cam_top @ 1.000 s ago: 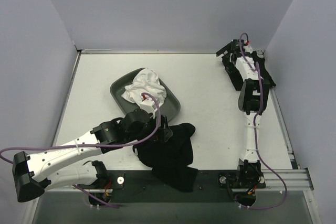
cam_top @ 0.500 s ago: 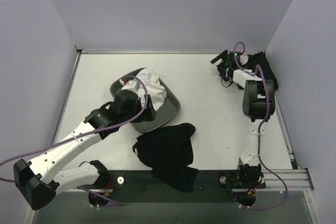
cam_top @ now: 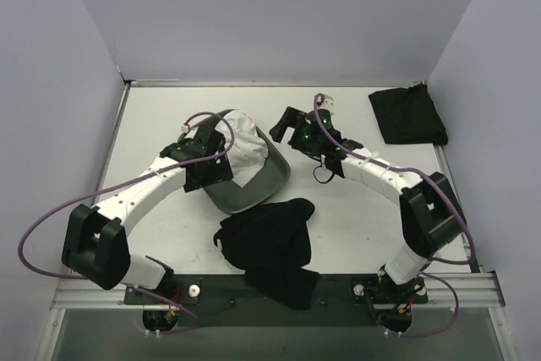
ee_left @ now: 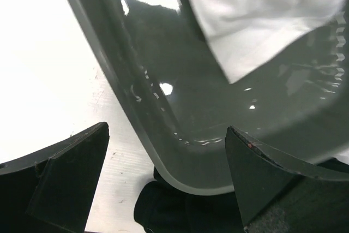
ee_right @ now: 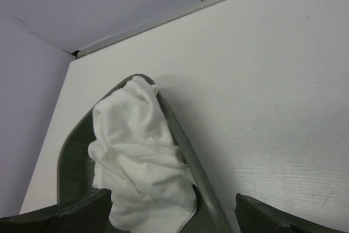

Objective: Fold and stack the t-shirts

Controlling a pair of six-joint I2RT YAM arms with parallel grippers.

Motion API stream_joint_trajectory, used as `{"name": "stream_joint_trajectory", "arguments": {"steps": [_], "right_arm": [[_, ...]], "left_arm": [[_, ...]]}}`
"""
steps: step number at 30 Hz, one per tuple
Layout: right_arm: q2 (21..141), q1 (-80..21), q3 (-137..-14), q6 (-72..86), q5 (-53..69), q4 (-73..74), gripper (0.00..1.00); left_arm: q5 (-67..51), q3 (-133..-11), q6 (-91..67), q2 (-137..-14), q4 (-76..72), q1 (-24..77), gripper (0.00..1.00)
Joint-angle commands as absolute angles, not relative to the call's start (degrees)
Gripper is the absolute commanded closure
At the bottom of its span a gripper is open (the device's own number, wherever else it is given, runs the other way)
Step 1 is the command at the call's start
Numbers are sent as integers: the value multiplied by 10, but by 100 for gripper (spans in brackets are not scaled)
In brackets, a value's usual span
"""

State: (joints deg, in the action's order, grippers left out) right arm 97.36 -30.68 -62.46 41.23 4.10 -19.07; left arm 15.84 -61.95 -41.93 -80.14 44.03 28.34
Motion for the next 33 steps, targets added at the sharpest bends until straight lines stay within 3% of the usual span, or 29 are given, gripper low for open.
{"name": "stream_joint_trajectory", "arguments": {"steps": [1, 9, 11, 17, 23, 26, 29, 33], "right_arm": [[877, -334, -576, 374, -40, -192, 0], [784, -395, -539, 338, -109, -136, 0], [773, -402, -533, 339, -118, -134, 0], [748, -422, -510, 341, -128, -130, 0], [726, -429, -484, 337, -140, -126, 0], [723, -429, -476, 338, -135, -130, 0], [723, -431, -466, 340, -134, -137, 0], [722, -432, -451, 345, -130, -156, 0]], "left_arm": [[156, -592, -460, -809, 437, 266, 2], [156, -577, -484, -828, 439, 259, 3], [156, -576, -489, -836, 432, 258, 7], [143, -580, -485, -883, 406, 251, 39], [149, -595, -482, -921, 406, 235, 49], [151, -613, -475, -941, 416, 225, 68], [155, -633, -462, -965, 433, 205, 98], [155, -677, -424, -1000, 440, 156, 100]]}}
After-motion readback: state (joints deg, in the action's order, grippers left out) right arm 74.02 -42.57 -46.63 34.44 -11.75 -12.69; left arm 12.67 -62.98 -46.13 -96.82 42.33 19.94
